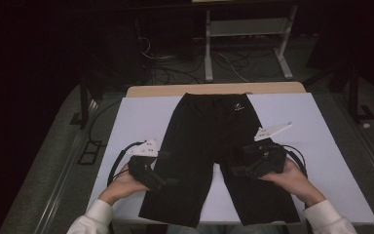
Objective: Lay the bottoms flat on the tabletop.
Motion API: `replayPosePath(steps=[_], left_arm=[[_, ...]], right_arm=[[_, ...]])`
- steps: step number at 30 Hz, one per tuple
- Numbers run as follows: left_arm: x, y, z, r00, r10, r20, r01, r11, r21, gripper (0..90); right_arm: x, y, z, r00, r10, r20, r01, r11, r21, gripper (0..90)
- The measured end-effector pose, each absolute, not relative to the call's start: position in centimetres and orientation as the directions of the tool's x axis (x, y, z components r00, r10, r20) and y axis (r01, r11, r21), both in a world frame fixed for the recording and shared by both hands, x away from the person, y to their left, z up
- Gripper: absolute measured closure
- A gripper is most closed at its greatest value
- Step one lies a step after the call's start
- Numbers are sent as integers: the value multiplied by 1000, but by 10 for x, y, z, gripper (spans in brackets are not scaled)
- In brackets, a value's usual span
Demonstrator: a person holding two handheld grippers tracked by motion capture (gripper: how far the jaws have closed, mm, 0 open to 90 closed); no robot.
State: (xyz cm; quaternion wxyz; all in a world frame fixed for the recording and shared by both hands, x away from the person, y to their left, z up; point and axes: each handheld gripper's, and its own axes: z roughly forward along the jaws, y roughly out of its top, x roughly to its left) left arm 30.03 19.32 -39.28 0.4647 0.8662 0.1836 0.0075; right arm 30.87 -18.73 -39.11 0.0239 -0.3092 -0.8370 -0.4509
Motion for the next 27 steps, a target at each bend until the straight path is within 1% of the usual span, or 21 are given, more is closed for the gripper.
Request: replayPosePath(steps=[9,16,20,27], left_arm=[[310,194,-396,908,379,-178,337,-410,848,0],[314,197,-402,874,440,-205,357,-296,886,0],[313,201,-409,855,471,-216,372,-267,889,0],[308,208,-418,822,526,-217,378,-219,900,0]], right_arm=[[310,-218,-397,-766,552,329,566,338,752,0],[306,-239,-404,-731,595,334,574,274,771,0],[301,-251,-411,-707,621,337,576,232,784,0],[294,-262,-420,-688,650,323,563,197,802,0]])
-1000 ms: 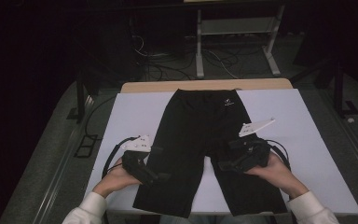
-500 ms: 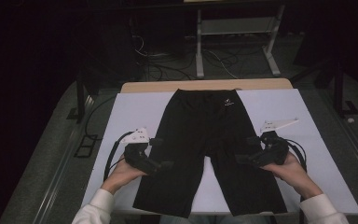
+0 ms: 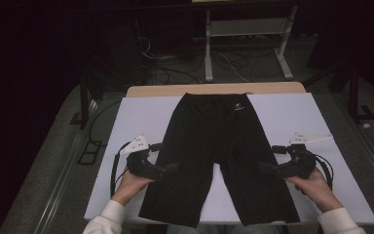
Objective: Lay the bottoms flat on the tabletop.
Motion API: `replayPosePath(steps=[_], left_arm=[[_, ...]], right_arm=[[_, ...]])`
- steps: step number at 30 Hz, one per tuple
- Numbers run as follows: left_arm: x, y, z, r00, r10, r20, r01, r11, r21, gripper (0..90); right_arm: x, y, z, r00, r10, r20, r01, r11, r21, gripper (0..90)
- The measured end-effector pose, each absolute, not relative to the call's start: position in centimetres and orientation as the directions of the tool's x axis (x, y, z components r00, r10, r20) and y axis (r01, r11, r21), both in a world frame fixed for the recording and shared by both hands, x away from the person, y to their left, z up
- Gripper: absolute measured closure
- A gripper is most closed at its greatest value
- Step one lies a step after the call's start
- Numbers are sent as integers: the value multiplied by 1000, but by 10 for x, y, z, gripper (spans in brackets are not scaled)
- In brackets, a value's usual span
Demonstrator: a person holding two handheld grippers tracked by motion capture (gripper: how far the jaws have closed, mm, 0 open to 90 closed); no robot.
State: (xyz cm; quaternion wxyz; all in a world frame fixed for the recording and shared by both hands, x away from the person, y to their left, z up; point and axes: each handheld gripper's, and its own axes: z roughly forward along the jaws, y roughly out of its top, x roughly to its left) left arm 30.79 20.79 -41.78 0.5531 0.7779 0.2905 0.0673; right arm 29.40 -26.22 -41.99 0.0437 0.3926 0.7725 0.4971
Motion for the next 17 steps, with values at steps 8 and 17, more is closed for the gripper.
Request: replayPosePath(steps=[8,17], left_arm=[[300,217,-425,785,595,-172,354,-204,913,0],[302,220,-432,768,617,-170,376,-220,900,0]], right_arm=[[283,-280,-430,-651,701,290,531,149,834,0],[279,-288,-432,-657,706,262,516,169,840,0]])
